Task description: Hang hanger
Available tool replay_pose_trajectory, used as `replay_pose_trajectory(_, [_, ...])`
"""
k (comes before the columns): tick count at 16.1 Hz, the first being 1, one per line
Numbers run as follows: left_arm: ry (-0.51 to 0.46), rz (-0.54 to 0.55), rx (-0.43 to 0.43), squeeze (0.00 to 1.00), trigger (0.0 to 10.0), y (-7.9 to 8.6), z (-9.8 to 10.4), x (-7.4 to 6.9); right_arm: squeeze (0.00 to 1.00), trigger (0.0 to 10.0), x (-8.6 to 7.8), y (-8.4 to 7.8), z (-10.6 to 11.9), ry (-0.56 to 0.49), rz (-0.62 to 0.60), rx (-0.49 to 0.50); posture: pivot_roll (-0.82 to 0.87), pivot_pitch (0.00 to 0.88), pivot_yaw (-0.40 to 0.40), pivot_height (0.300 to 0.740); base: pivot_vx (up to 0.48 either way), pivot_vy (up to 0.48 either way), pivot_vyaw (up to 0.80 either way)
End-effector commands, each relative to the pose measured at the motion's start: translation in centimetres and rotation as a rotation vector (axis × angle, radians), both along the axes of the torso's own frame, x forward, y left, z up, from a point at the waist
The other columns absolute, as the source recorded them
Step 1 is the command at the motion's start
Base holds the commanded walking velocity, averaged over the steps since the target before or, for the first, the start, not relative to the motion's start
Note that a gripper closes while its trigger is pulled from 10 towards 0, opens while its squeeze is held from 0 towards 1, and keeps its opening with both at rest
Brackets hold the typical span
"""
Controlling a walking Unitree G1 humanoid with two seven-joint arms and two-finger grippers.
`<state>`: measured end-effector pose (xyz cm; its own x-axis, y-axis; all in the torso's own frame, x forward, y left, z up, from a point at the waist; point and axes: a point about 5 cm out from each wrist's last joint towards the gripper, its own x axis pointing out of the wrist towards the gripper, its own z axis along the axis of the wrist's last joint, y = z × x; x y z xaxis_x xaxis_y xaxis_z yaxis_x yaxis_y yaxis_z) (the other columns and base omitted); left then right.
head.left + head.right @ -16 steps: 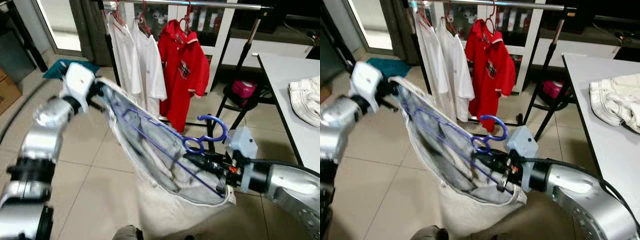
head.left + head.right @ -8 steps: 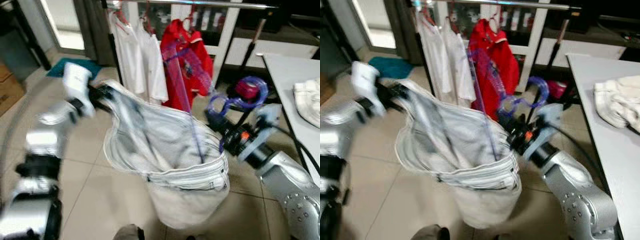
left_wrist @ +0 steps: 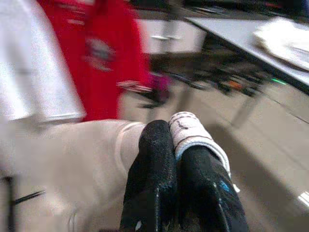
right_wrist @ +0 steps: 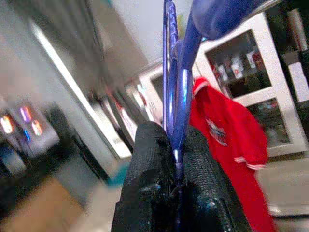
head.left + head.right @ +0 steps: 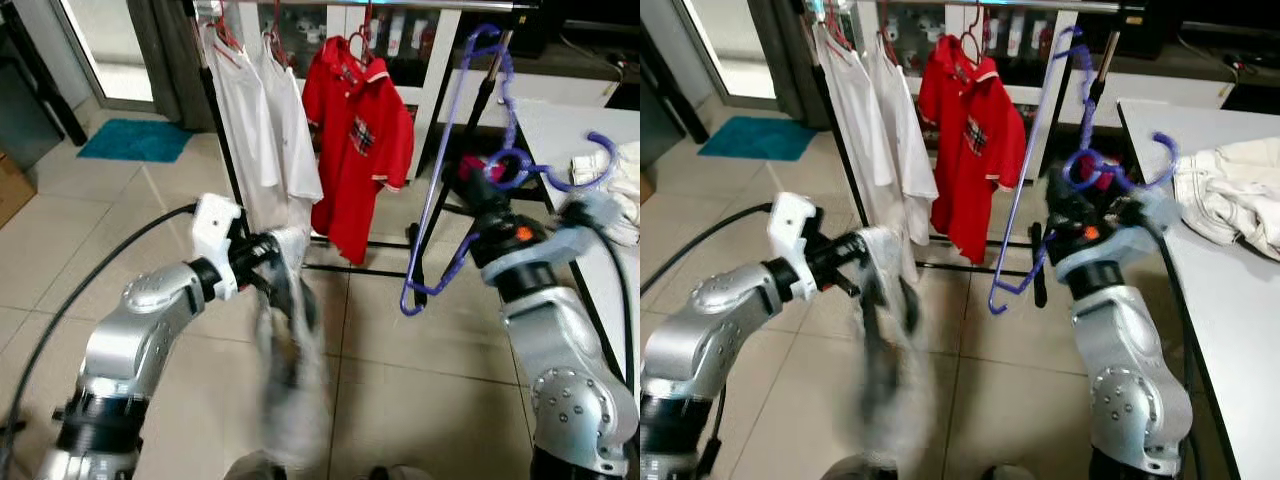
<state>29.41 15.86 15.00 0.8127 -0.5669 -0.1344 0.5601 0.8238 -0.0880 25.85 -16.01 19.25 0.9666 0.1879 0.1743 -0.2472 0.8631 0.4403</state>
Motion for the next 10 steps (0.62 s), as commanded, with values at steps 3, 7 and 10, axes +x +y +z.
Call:
replay_pose_trajectory(3, [-0.027,0.234,0.019,0.0,10.0,1.5,0.1,-0.8,0.0,10.0,-1.2,1.2,-1.9,0.124,0.067,-0.241,0.01,0.063,0.047,0.74,0.0,0.0,0.0])
replay_pose_trajectory(7, [-0.056,0.229,0.084,0.0,10.0,0.1,-0.5,-3.3,0.0,10.0,-3.8,1.7,-2.1,0.112,0.06,-0.324,0.02,0.071,0.042,0.74,0.0,0.0,-0.6])
replay_pose_trajectory(10, [-0.067,0.226,0.111,0.0,10.0,-0.4,-0.5,-3.7,0.0,10.0,-4.2,2.1,-2.2,0.116,0.084,-0.347,0.02,0.077,0.035,0.74,0.0,0.0,-0.8])
